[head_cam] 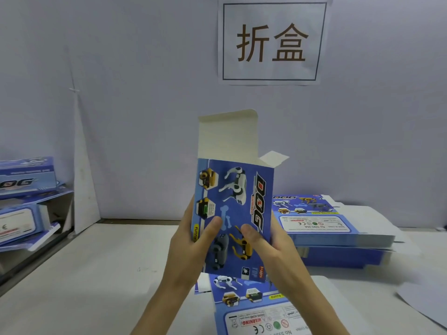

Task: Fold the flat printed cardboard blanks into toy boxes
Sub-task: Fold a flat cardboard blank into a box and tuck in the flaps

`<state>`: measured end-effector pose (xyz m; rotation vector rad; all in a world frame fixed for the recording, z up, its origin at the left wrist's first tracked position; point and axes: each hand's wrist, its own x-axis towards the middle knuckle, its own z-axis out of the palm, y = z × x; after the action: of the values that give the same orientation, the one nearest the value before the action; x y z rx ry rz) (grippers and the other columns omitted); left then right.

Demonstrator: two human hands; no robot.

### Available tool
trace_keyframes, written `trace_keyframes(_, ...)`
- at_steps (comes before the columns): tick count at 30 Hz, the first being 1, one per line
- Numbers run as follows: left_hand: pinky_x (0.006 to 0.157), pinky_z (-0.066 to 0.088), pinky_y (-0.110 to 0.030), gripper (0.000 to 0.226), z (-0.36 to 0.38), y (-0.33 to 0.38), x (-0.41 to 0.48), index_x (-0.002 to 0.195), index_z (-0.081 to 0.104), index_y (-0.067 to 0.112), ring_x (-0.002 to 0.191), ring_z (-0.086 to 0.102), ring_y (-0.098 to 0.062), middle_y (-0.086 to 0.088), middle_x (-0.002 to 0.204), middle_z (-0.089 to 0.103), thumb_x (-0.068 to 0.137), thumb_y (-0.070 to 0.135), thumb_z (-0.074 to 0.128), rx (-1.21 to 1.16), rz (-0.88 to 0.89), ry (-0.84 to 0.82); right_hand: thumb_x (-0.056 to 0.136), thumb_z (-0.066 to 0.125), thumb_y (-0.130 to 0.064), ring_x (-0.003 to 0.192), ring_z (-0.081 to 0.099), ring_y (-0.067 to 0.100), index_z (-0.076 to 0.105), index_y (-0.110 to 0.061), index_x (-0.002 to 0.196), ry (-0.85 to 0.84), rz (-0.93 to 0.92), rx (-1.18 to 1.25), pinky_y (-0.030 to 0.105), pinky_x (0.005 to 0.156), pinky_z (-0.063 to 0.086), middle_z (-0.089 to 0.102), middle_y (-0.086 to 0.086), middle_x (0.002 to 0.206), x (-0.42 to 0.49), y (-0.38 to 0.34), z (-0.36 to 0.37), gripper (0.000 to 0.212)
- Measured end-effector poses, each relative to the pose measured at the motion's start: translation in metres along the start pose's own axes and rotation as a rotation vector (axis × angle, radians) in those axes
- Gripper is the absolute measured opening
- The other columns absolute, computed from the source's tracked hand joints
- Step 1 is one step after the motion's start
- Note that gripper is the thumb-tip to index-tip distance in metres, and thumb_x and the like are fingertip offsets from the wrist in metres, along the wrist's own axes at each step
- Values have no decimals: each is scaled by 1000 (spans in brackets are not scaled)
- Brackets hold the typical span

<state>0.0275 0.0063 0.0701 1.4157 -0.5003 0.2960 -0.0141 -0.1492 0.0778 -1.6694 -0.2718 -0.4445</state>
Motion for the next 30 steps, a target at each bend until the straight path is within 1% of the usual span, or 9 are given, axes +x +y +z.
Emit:
trace_keyframes(3,64,56,-22,48,1,-3,1,115,61,12,79,71,-15,3,88,74,78,43,59,-18,10,75,76,72,-52,107,63,2,38,-39,140,34,5,-21,23,80,56,64,-18,120,0,-2,-4,73)
trace_keyframes(5,56,51,-17,34,1,-1,1,99,68,14,61,64,-16,3,71,71,82,41,56,34,54,164,69,68,-55,112,58,-3,38,-52,128,48,40,-34,24,91,53,59,-27,123,0,-4,-11,66)
trace_keyframes(8,58,51,-16,23,3,2,0,95,66,26,68,65,-17,5,80,73,84,42,54,73,87,199,75,71,-54,97,57,-19,38,-56,109,22,73,-7,5,72,49,58,-46,99,0,-7,-13,47)
trace_keyframes(12,57,52,-35,36,-1,2,1,101,64,13,60,63,-25,-10,72,69,85,44,56,54,57,135,71,72,-58,111,54,-12,24,-57,130,-15,63,-23,11,86,50,51,-38,120,0,-7,-7,76)
trace_keyframes(16,53,48,-19,23,-2,2,1,87,66,24,57,58,-19,-3,67,66,83,44,54,130,138,211,65,69,-54,127,49,8,8,-42,149,-33,96,-2,39,106,45,44,-16,141,-1,-6,-3,105)
trace_keyframes(21,64,55,-23,48,-21,8,9,114,60,19,81,71,-15,1,92,73,75,41,76,-77,-36,-95,68,75,-45,122,57,14,27,-37,147,-51,34,115,40,99,50,54,-10,137,-1,-3,-7,93)
trace_keyframes(24,68,54,-16,66,-41,12,9,127,48,36,96,68,-6,17,105,69,67,39,76,30,-115,-359,77,64,-30,122,57,18,31,-28,147,-57,28,241,39,96,52,56,-3,137,-1,-1,-7,78)
trace_keyframes(27,65,52,-9,66,-54,15,10,119,47,53,101,62,7,32,107,64,61,41,76,57,-131,-387,78,62,-31,119,59,10,29,-34,146,-91,26,234,29,87,56,55,-10,136,0,1,-5,75)
trace_keyframes(30,72,55,-18,55,-67,18,13,111,57,60,106,65,-6,19,116,66,60,48,74,25,-137,-346,82,63,-42,106,63,0,31,-47,136,-115,84,215,16,73,54,55,-17,131,0,6,-1,63)
